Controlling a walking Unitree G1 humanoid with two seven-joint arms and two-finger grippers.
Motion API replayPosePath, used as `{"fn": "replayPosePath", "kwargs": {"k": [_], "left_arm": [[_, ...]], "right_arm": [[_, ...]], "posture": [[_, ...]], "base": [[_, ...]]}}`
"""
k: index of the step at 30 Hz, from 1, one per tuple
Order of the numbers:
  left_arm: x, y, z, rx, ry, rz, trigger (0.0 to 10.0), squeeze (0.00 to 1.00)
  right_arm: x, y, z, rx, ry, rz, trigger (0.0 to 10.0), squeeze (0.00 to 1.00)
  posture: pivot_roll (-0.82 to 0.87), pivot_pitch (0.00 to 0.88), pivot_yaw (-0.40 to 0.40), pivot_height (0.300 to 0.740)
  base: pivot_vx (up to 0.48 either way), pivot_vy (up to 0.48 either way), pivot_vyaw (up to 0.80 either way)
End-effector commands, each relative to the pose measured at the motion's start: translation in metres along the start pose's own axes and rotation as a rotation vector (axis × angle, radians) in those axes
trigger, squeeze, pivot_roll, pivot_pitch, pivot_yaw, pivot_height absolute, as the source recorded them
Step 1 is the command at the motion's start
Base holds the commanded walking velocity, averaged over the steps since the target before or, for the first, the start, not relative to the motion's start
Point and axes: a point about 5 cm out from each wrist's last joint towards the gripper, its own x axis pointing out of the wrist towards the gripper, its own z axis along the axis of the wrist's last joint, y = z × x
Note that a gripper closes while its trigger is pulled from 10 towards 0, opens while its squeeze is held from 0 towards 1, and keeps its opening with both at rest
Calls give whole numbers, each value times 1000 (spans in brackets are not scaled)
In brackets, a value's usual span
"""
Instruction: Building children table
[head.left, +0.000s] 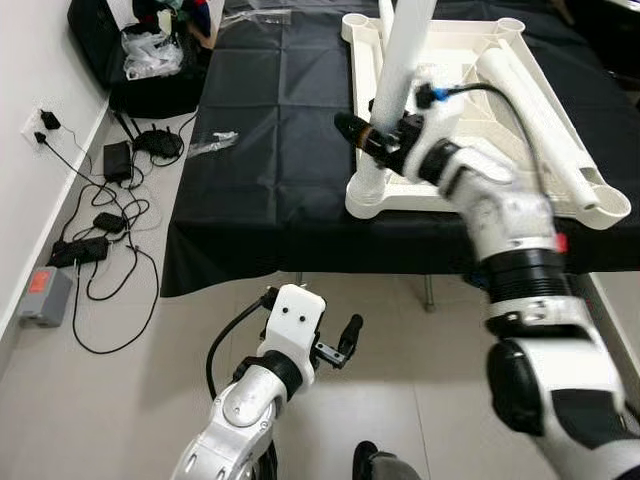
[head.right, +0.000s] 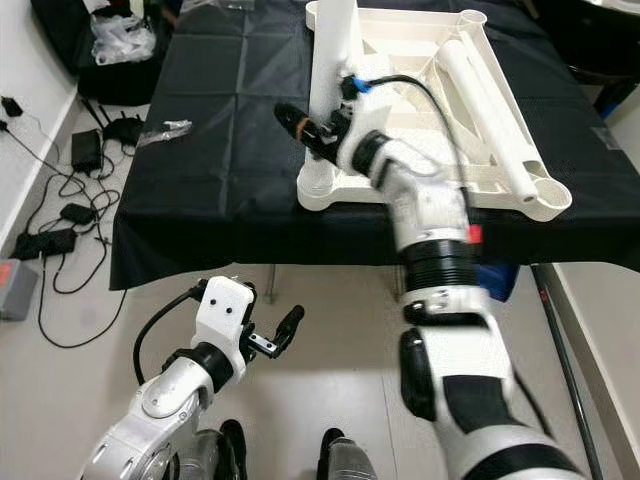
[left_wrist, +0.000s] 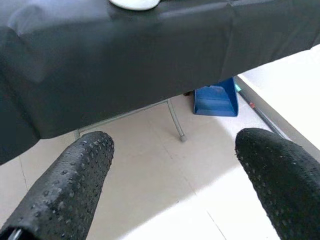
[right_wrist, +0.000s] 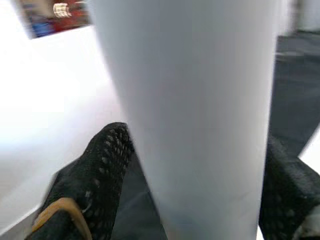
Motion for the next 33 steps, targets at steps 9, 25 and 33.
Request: {"fn": "replayPosePath", "kwargs": {"k": [9,25,33], "left_arm": [[-3,-3,-5,-5,26,3,10000,0],[-2,-4,-5,-7,22,3,10000,0],[-2,-4,-4,-8,20,4,10000,0]], "right_arm": [[15,8,3,-1,0,203,10000,0],[39,19,8,-13,-25,249,0,0],[43,18,5,-17,-18,220,0,0]], "posture": [[155,253,-55,740],[151,255,-62,740],[150,262,-63,740]], "base": [[0,0,0],[0,0,0],[0,0,0]]}}
